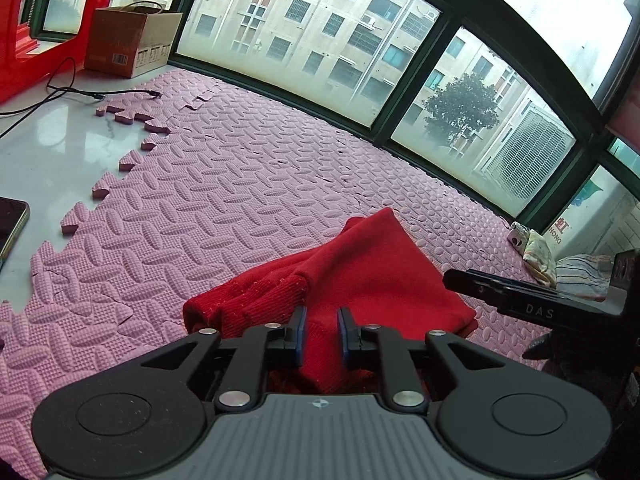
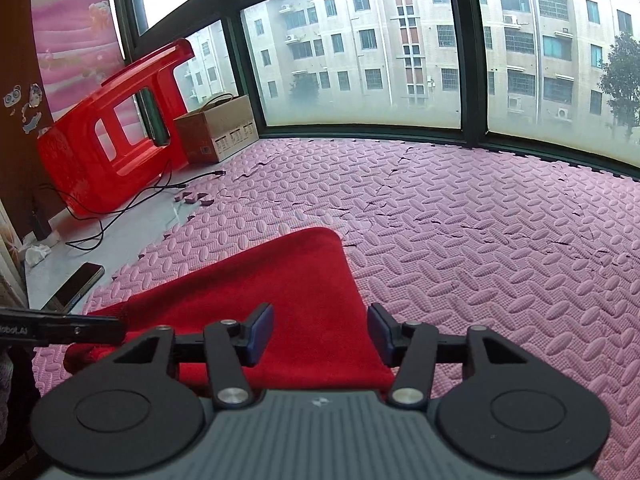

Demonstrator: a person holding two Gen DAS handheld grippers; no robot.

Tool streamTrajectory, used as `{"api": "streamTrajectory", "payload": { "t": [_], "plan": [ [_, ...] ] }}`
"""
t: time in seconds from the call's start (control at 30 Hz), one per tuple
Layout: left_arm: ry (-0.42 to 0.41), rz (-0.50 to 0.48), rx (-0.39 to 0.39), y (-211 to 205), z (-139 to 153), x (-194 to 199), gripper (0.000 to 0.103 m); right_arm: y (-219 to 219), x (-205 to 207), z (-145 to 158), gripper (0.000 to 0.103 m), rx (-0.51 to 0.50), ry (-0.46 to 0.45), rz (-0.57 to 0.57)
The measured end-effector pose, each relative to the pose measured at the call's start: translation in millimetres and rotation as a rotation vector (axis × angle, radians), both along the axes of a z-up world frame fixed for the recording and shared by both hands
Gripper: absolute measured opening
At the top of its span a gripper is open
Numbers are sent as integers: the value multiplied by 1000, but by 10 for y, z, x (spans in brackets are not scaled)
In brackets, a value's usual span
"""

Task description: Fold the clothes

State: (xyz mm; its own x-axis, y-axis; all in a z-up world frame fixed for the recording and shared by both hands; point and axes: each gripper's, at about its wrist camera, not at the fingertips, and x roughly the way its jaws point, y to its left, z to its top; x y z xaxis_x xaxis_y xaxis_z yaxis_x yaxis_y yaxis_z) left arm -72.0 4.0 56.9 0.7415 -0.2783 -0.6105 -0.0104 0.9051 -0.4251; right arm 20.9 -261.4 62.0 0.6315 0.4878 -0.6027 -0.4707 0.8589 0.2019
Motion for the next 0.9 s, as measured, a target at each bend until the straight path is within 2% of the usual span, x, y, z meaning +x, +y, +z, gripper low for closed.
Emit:
{"api": "streamTrajectory", "payload": {
  "t": [0.03, 0.1, 0.13, 0.17, 0.3, 0.37, 0.4, 0.53, 0.6, 0.7, 0.73, 0.77, 0.83, 0.9],
  "plan": [
    [5, 21, 5, 13, 9, -35, 19, 2, 49, -14, 53, 10, 14, -1],
    [22, 59, 19, 54, -3, -79, 30, 4, 121, -43, 54, 26, 37, -3],
    [31, 78, 27, 74, -9, -101, 43, 1, 186, -73, 54, 38, 59, -6],
    [40, 96, 34, 95, -16, -123, 50, -1, 241, -102, 54, 50, 78, -4],
    [76, 167, 57, 176, -45, -203, 52, 8, 350, -198, 56, 63, 115, 5],
    [93, 168, 24, 219, -87, -180, 53, 1, 397, -246, 63, 69, 134, 8],
    [105, 164, -3, 251, -114, -159, 53, -10, 419, -271, 63, 82, 150, 10],
    [148, 151, -124, 390, -222, -81, 51, -64, 484, -344, 63, 123, 201, 15],
    [167, 143, -190, 468, -278, -49, 47, -92, 515, -378, 63, 143, 225, 17],
    [169, 119, -223, 513, -316, -11, 45, -108, 559, -425, 64, 166, 260, 18],
    [165, 107, -224, 514, -313, 3, 42, -112, 568, -440, 64, 174, 269, 19],
    [161, 96, -226, 515, -311, 16, 24, -118, 569, -446, 62, 181, 272, 16],
    [153, 74, -228, 516, -306, 44, 18, -137, 557, -438, 58, 192, 274, 12],
    [145, 51, -231, 518, -301, 71, 16, -176, 529, -419, 43, 216, 270, -5]
  ]
}}
